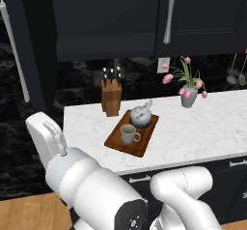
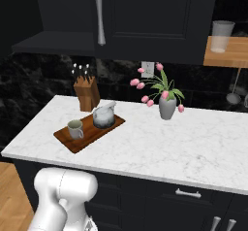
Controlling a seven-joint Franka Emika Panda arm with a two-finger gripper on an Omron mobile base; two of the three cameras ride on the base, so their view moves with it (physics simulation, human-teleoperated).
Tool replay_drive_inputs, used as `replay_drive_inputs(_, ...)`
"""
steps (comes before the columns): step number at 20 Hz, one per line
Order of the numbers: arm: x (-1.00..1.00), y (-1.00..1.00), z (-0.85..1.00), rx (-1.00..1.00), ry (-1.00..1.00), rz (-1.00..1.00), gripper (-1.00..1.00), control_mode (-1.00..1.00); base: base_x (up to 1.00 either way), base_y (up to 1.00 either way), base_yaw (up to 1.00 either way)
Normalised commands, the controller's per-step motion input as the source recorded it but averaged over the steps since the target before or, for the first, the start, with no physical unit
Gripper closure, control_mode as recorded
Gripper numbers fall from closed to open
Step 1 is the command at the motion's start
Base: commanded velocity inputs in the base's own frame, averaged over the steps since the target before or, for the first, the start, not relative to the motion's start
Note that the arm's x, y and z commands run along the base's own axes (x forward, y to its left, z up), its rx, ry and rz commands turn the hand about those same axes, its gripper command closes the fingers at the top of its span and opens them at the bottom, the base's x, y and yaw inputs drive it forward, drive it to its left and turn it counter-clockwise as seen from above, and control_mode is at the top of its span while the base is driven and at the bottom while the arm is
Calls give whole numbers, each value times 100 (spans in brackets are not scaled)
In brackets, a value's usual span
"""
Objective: Pick the kettle from the counter and place it on the tray. Then pick the mug from the cabinet and place it on the tray. Then close the cabinet doors.
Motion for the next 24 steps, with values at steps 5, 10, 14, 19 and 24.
replay_drive_inputs(5, 2, 51, 0, 1, 0, -3, -100, -100, 0, 0, 0)
replay_drive_inputs(10, 32, 51, 2, 0, 0, -7, -100, -100, 0, 0, 0)
replay_drive_inputs(14, 49, 25, 15, 0, 0, -15, -100, -100, 0, 0, 0)
replay_drive_inputs(19, 14, 7, -16, 0, 0, -25, -100, -100, 0, 0, 0)
replay_drive_inputs(24, 25, 4, -5, 0, 0, -22, -100, -100, 0, 0, 0)
